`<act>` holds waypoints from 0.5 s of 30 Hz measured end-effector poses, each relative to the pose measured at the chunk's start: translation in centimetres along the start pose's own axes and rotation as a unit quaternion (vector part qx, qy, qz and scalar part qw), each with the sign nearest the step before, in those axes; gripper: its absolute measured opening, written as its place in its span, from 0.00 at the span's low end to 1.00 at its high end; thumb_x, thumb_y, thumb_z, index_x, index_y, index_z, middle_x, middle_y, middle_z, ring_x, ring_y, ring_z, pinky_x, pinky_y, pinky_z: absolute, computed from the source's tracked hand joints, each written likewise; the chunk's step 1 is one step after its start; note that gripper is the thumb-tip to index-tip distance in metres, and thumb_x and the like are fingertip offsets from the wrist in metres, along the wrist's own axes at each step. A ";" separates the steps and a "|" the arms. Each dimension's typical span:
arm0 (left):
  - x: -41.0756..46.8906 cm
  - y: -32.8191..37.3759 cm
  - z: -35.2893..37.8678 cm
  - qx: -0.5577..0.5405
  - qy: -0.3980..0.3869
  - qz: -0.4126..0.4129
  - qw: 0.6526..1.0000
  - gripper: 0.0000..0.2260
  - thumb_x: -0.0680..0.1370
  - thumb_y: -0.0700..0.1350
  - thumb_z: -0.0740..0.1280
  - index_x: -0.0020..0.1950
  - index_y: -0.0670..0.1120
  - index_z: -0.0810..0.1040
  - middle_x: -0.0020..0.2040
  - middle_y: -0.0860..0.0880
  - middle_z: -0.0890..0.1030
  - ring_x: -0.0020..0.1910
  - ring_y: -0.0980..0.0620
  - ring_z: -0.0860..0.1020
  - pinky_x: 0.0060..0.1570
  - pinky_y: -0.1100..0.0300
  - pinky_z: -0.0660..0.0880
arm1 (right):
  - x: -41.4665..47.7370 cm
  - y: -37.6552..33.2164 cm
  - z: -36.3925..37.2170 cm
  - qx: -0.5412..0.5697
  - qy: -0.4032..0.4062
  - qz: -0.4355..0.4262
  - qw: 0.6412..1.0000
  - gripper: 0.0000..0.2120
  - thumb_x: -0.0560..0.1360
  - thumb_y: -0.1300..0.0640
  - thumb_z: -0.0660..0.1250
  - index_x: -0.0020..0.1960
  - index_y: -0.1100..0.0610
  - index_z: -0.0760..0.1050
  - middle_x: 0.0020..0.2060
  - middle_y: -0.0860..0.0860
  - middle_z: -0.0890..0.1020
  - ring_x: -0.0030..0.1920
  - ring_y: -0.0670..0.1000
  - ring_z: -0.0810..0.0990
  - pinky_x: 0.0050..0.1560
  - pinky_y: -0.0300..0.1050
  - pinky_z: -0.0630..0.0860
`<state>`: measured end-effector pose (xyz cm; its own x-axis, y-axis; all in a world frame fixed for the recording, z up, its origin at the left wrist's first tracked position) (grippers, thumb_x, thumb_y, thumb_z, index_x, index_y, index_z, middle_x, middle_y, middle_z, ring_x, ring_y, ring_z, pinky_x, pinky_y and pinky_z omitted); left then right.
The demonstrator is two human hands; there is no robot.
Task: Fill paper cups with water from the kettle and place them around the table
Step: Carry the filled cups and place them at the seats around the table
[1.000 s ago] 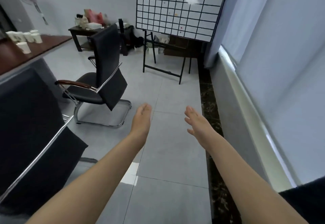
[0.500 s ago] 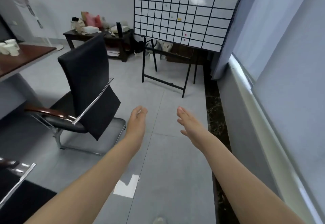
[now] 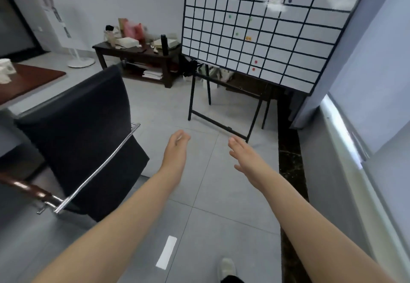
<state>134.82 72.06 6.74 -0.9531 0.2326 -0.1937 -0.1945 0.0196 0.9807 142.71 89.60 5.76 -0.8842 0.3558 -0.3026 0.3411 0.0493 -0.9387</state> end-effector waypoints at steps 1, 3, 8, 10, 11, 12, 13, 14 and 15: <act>2.0 0.2 0.7 -0.007 0.004 0.000 1.000 0.18 0.80 0.53 0.59 0.69 0.53 0.66 0.69 0.52 0.71 0.69 0.54 0.67 0.70 0.52 0.62 | 2.2 -0.6 -0.5 -0.001 -0.007 -0.005 1.000 0.29 0.79 0.37 0.54 0.77 0.45 0.55 0.76 0.44 0.60 0.74 0.49 0.61 0.74 0.56 0.59; 6.2 0.7 2.3 -0.017 0.021 -0.008 1.000 0.18 0.80 0.53 0.59 0.69 0.53 0.67 0.69 0.52 0.71 0.69 0.54 0.67 0.69 0.53 0.62 | 7.1 -2.2 -1.7 -0.007 -0.027 -0.005 1.000 0.29 0.79 0.38 0.54 0.77 0.45 0.55 0.76 0.44 0.60 0.74 0.49 0.61 0.74 0.55 0.60; 15.4 2.5 5.7 -0.037 0.059 -0.026 0.997 0.17 0.80 0.53 0.58 0.69 0.54 0.66 0.69 0.51 0.71 0.69 0.54 0.67 0.67 0.55 0.63 | 18.4 -6.1 -3.9 -0.038 -0.060 0.001 0.998 0.29 0.78 0.36 0.54 0.76 0.46 0.58 0.74 0.44 0.63 0.73 0.49 0.63 0.73 0.54 0.61; 18.0 3.2 6.3 -0.035 0.067 -0.029 0.997 0.17 0.80 0.53 0.58 0.69 0.54 0.65 0.69 0.51 0.71 0.69 0.54 0.67 0.67 0.55 0.63 | 21.6 -7.4 -4.0 -0.038 -0.070 0.003 0.997 0.28 0.79 0.37 0.54 0.76 0.47 0.58 0.73 0.44 0.65 0.71 0.48 0.66 0.71 0.51 0.64; 20.3 3.7 6.3 -0.034 0.077 -0.026 0.996 0.17 0.80 0.53 0.58 0.69 0.54 0.65 0.68 0.51 0.72 0.69 0.54 0.67 0.67 0.55 0.63 | 24.1 -8.5 -3.7 -0.036 -0.084 -0.001 0.996 0.28 0.79 0.38 0.54 0.76 0.47 0.58 0.73 0.44 0.66 0.70 0.47 0.67 0.70 0.49 0.65; 21.5 3.8 6.3 -0.028 0.084 -0.024 0.996 0.17 0.81 0.52 0.58 0.69 0.53 0.66 0.68 0.51 0.72 0.69 0.54 0.67 0.66 0.56 0.63 | 25.3 -9.0 -3.5 -0.037 -0.090 -0.005 0.995 0.27 0.80 0.39 0.54 0.76 0.48 0.58 0.73 0.44 0.66 0.69 0.46 0.68 0.69 0.48 0.66; 23.5 4.1 6.1 -0.027 0.097 -0.024 0.995 0.17 0.81 0.52 0.58 0.69 0.53 0.66 0.68 0.51 0.72 0.68 0.54 0.68 0.66 0.56 0.63 | 27.5 -9.8 -3.1 -0.034 -0.100 -0.005 0.994 0.27 0.80 0.40 0.54 0.76 0.48 0.58 0.72 0.45 0.66 0.68 0.46 0.68 0.69 0.48 0.66; 25.2 4.2 5.9 -0.027 0.105 -0.028 0.994 0.17 0.81 0.52 0.58 0.69 0.53 0.66 0.68 0.52 0.72 0.68 0.54 0.68 0.66 0.56 0.63 | 29.2 -10.4 -2.6 -0.035 -0.110 -0.007 0.993 0.26 0.80 0.41 0.54 0.76 0.48 0.58 0.72 0.45 0.66 0.68 0.46 0.69 0.68 0.48 0.66; 26.7 4.2 5.6 -0.027 0.113 -0.033 0.993 0.16 0.81 0.52 0.58 0.69 0.53 0.67 0.68 0.52 0.72 0.68 0.54 0.68 0.66 0.56 0.63 | 30.9 -10.8 -2.1 -0.041 -0.116 -0.009 0.992 0.26 0.81 0.41 0.53 0.76 0.49 0.58 0.72 0.46 0.66 0.67 0.46 0.69 0.68 0.49 0.66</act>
<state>109.83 83.85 5.83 -0.9643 0.0091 -0.2645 -0.2646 -0.0254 0.9640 112.39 102.03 6.94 -0.9370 0.1300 -0.3244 0.3406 0.1325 -0.9308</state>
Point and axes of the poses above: each hand's wrist, its own x-axis towards the middle knuckle, its own z-axis out of the palm, y = z × x, the point moved 7 cm from there along x, towards the middle knuckle
